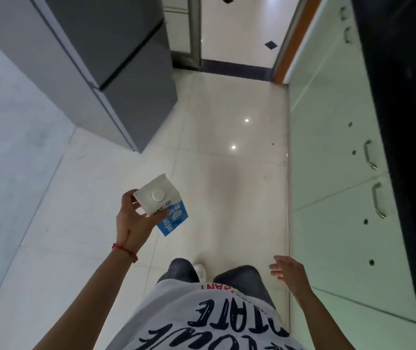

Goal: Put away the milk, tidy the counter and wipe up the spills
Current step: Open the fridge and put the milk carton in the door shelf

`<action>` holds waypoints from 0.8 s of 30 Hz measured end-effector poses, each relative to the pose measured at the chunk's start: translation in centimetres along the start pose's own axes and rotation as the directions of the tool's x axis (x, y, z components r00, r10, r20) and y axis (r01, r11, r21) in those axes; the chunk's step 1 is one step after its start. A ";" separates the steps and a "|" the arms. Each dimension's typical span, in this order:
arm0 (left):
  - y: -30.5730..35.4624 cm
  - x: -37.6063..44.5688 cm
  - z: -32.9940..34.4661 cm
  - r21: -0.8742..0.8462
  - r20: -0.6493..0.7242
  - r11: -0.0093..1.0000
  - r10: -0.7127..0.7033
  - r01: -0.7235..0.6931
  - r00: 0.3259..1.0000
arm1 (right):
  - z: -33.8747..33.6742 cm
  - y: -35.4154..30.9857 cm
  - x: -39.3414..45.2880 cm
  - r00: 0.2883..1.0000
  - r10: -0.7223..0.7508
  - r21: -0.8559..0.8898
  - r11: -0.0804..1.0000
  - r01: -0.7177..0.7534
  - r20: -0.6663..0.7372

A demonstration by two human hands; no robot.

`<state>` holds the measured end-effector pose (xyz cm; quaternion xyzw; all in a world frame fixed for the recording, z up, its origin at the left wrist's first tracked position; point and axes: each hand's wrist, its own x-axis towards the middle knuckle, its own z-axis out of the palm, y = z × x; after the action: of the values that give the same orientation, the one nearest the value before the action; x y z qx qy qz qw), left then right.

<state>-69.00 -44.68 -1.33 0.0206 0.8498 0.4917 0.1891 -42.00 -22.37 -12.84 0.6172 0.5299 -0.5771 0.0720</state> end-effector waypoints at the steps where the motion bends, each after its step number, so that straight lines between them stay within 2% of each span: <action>1: 0.5 1.2 -0.3 -0.017 -0.021 1.000 -0.001 0.001 1.000 | 0.8 -1.6 0.8 1.000 -0.012 -0.013 1.000 0.012 0.009; 8: 3.7 8.7 -1.4 -0.068 -0.211 0.996 -0.073 0.060 0.975 | 6.1 -13.2 8.0 0.988 -0.091 -0.176 0.978 0.112 0.124; 14: 4.9 12.4 -3.1 -0.133 -0.403 0.978 -0.201 0.160 0.893 | 10.6 -26.3 12.0 0.940 -0.177 -0.304 0.915 0.267 0.291; 19: 5.9 13.8 -5.1 -0.261 -0.554 0.945 -0.315 0.198 0.771 | 17.3 -37.0 13.1 0.843 -0.240 -0.389 0.803 0.451 0.481; 24: 5.6 15.7 -7.6 -0.353 -0.638 0.914 -0.392 0.200 0.663 | 26.5 -45.6 10.1 0.680 -0.335 -0.328 0.684 0.652 0.652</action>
<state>-87.01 -44.63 2.08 -0.3296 0.7792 0.5291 -0.0658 -94.80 -15.62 -5.57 0.2053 0.7780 -0.5505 0.2225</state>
